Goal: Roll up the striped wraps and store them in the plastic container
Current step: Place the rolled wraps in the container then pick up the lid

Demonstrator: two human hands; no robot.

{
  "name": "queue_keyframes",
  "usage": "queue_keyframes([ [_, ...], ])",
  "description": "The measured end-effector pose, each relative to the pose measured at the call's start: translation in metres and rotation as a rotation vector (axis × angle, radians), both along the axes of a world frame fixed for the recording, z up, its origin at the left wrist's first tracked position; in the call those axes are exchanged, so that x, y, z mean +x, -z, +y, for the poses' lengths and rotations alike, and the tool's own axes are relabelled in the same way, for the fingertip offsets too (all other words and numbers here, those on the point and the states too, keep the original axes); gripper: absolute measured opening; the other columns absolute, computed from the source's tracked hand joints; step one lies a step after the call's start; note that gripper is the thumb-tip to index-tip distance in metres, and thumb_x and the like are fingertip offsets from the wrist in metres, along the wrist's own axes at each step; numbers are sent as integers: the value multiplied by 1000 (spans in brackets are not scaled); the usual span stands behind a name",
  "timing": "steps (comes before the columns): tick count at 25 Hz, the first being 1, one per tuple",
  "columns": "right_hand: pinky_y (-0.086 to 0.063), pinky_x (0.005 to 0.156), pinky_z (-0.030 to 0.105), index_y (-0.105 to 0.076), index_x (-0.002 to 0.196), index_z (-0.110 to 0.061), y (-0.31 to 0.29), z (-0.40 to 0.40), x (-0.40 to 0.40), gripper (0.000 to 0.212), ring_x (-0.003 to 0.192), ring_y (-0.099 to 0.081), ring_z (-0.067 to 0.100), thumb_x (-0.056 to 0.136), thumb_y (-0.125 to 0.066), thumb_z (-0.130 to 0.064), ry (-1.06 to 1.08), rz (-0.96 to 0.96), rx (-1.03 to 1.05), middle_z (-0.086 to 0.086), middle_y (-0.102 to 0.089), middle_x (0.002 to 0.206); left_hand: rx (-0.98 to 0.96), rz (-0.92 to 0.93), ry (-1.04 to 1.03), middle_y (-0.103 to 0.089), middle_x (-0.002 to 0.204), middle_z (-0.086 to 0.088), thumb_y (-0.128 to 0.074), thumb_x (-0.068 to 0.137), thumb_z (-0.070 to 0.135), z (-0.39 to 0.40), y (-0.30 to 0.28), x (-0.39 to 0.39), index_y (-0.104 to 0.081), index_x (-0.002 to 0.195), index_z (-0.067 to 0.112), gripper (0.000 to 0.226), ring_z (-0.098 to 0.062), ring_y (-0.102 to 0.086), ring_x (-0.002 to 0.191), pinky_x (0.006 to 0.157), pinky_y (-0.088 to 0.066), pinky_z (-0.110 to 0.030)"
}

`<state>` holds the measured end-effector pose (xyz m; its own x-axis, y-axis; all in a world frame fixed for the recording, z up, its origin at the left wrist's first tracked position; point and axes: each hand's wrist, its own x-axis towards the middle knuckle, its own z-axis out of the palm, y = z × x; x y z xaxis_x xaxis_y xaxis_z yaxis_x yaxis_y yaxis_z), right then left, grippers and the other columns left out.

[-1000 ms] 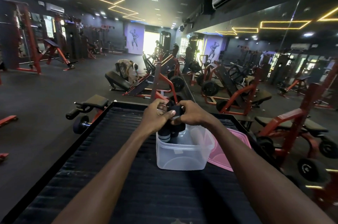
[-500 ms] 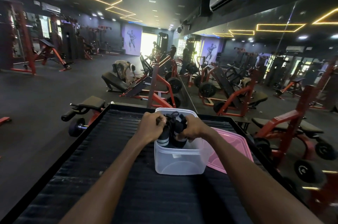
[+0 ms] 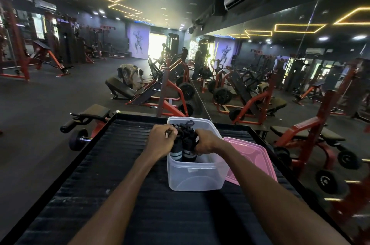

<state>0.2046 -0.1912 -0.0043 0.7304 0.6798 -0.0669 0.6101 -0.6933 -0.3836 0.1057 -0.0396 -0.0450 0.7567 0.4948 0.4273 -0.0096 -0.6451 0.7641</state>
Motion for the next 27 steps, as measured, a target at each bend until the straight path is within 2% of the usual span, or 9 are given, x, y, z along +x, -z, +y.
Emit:
queue_keyframes([
  [4, -55, 69, 26, -52, 127, -8, -6, -9, 7, 54, 90, -68, 20, 78, -74, 2, 35, 18, -52, 14, -69, 112, 27, -24, -10, -68, 99, 0, -63, 95, 21, -1, -2, -1, -74, 97, 15, 13, -18, -58, 103, 89, -46, -33],
  [7, -58, 60, 25, -58, 116, -5, -21, -22, 12, 29, 75, -73, 20, 88, -66, 2, 89, 43, 108, 16, -70, 102, 77, -63, -8, -72, 98, -2, -63, 94, 20, -4, -10, 1, -73, 95, 15, 11, -20, -63, 97, 88, -51, -37],
  [10, -49, 46, 18, -65, 93, -7, -30, -41, 15, 5, 61, -69, 18, 92, -62, -3, 112, -106, 281, 12, -68, 84, 135, -101, 9, -72, 98, -4, -63, 94, 17, -12, -26, 3, -73, 93, 13, 11, -22, -65, 95, 85, -51, -34],
  [13, -59, 59, 34, -69, 78, -12, -29, -61, 22, 12, 63, -68, 19, 88, -65, -5, 205, -207, 417, 8, -70, 77, 155, -138, 73, -73, 98, -4, -63, 94, 15, -32, -43, 6, -73, 94, 13, 10, -18, -64, 92, 83, -52, -32],
  [16, -60, 73, 42, -72, 80, -15, -15, -88, 31, 10, 72, -68, 19, 86, -66, -10, 344, -269, 466, 2, -71, 76, 236, -73, 204, -73, 100, -3, -61, 95, 14, -69, -55, 14, -73, 99, 13, 12, -15, -64, 91, 83, -52, -29],
  [19, -61, 67, 40, -70, 80, -14, 0, -118, 35, 10, 67, -68, 19, 85, -65, -7, 348, -213, 378, 6, -72, 77, 364, 26, 297, -72, 108, -4, -59, 95, 17, -110, -56, 30, -73, 105, 13, 18, -19, -63, 99, 90, -52, -37],
  [21, -57, 60, 33, -71, 84, -11, 17, -132, 33, 4, 63, -65, 20, 85, -67, -10, 232, -53, 155, 13, -74, 82, 429, 112, 338, -73, 106, -5, -58, 95, 20, -133, -52, 42, -73, 103, 14, 18, -21, -64, 96, 89, -53, -42],
  [24, -55, 75, 30, -75, 95, -11, 48, -142, 29, 25, 82, -67, 23, 80, -77, -30, 79, -35, -140, 9, -75, 97, 489, 234, 359, -74, 102, -4, -56, 94, 22, -155, -44, 56, -73, 98, 17, 19, -21, -65, 89, 85, -56, -42],
  [27, -57, 79, 32, -74, 85, -17, 60, -145, 26, 21, 85, -68, 20, 73, -83, -31, 51, 26, -61, 1, -74, 89, 486, 278, 353, -75, 104, -5, -56, 94, 20, -165, -38, 63, -74, 99, 15, 20, -20, -65, 90, 85, -56, -39],
])
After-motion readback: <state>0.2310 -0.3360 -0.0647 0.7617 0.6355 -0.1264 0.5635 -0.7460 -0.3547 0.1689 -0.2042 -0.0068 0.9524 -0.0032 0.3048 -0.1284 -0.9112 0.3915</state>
